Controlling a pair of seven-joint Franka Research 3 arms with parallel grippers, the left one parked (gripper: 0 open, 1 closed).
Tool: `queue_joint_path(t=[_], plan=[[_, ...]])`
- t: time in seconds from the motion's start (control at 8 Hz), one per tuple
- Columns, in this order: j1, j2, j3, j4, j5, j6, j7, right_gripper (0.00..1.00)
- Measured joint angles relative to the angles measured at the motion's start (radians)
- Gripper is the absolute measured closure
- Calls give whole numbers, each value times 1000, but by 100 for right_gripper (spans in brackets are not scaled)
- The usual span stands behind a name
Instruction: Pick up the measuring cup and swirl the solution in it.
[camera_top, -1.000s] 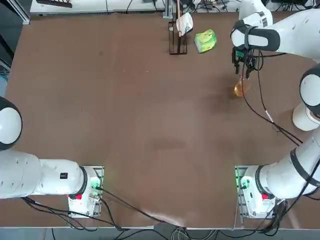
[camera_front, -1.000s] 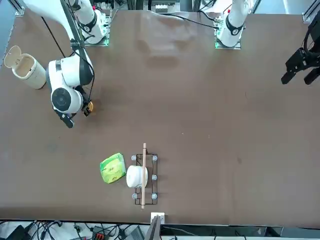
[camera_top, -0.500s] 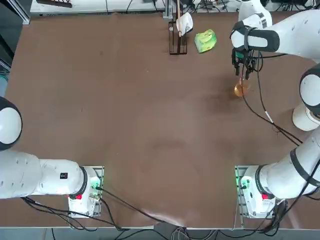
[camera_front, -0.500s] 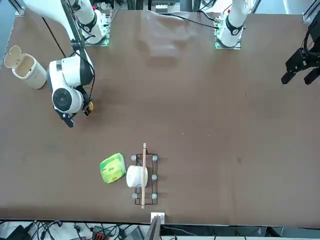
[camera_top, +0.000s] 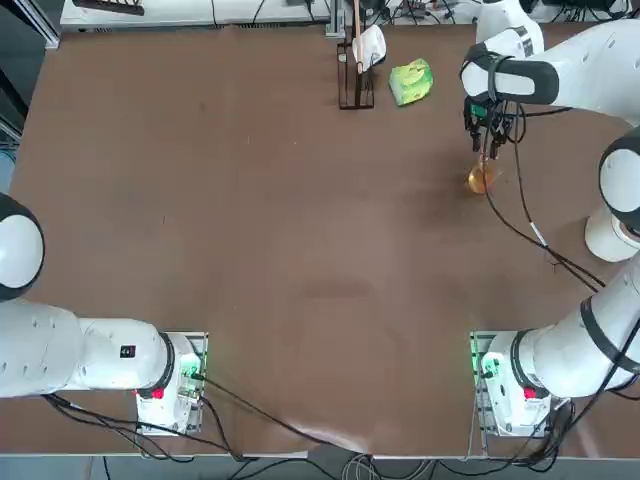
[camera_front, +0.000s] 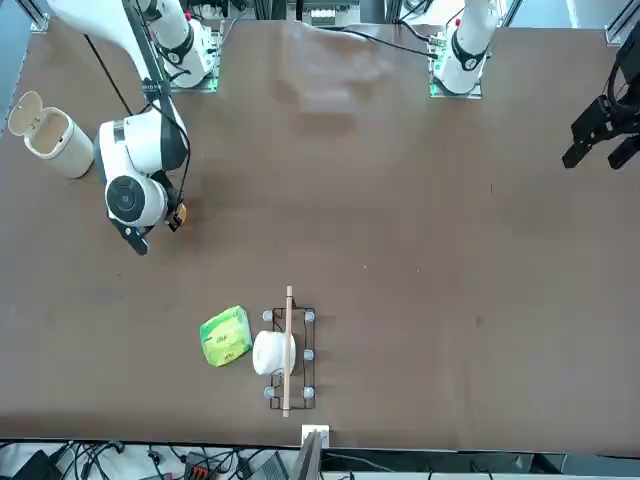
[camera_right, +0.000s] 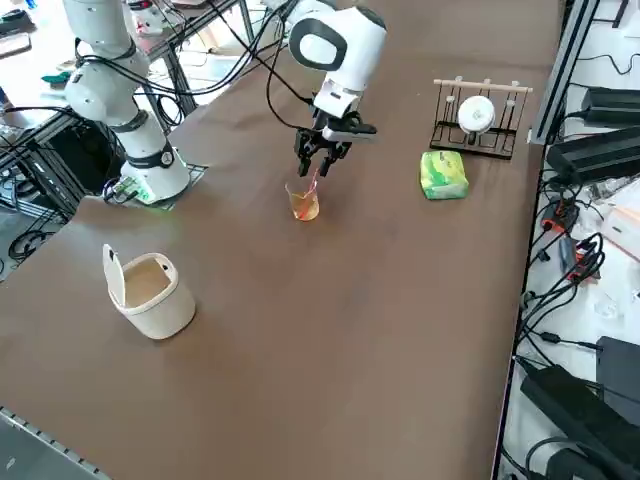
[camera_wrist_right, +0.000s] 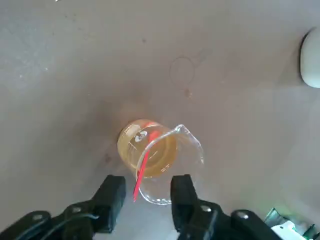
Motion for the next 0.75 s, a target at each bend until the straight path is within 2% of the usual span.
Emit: queue_joint_path(t=[0.12,0.75], plan=[[1,1,0,-1,0,0,0,47],[4,4,0,-4,0,0,1,49]])
